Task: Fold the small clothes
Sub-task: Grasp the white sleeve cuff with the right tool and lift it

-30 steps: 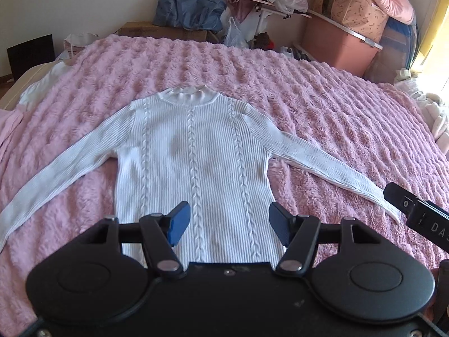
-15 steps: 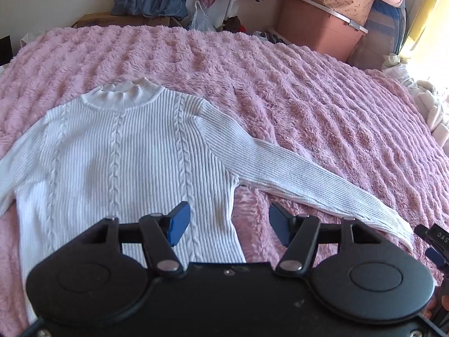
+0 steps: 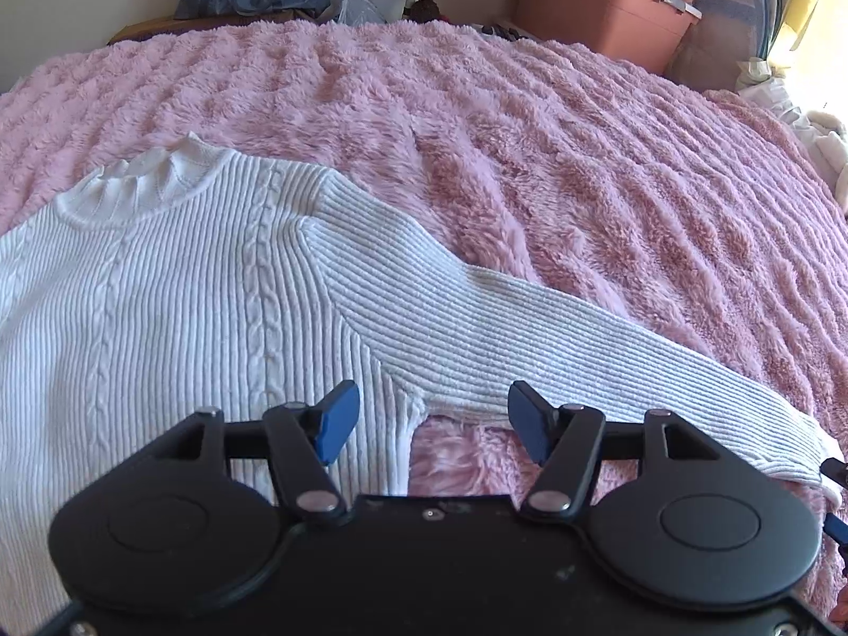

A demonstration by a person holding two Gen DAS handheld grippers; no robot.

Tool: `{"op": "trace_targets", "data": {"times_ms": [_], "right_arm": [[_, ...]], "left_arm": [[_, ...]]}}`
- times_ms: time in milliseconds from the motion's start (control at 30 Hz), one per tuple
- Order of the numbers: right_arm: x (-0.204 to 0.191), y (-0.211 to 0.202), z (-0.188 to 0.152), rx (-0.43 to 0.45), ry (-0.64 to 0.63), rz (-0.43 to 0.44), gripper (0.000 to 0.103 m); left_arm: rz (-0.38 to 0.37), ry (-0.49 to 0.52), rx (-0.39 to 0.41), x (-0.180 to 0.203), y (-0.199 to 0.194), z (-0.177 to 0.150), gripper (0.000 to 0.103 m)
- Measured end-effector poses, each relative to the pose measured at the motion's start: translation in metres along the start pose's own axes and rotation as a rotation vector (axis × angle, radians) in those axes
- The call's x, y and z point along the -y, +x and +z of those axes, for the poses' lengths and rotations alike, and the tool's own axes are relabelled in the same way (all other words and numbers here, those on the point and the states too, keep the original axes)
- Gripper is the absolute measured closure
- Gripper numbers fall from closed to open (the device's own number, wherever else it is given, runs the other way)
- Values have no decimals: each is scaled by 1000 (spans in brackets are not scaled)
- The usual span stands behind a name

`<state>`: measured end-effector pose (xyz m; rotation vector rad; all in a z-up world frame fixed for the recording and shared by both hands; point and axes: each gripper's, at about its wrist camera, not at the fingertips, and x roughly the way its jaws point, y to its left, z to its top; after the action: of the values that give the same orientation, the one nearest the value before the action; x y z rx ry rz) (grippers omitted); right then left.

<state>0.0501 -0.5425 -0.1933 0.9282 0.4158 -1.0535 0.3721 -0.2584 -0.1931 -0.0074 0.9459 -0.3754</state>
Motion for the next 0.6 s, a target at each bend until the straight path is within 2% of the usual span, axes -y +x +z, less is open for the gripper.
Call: {"op": "trace_targets", "data": {"times_ms": [67,167,233,267,467,600], "right_arm": [[0,3,1,0,12,3,41],[2,2,4,12,31,24,71],[4,3,7,13,47,46,79],[4,3,7,15,53,59,87],[-8,-18,13,71,41,125,94],[-35,-41,20,83,29,230,94]], "left_arm": [[4,-18,-25,-2,14,-2,37],[13,-13,-31,-1,26,-4,37],[14,-7,-29,-1,26,-7,37],[15,-7,-29,-1,28,-8,37],[0,4,-13,1,24,-15,37],[-27,-22,-7,-5,7,-15,37]]}}
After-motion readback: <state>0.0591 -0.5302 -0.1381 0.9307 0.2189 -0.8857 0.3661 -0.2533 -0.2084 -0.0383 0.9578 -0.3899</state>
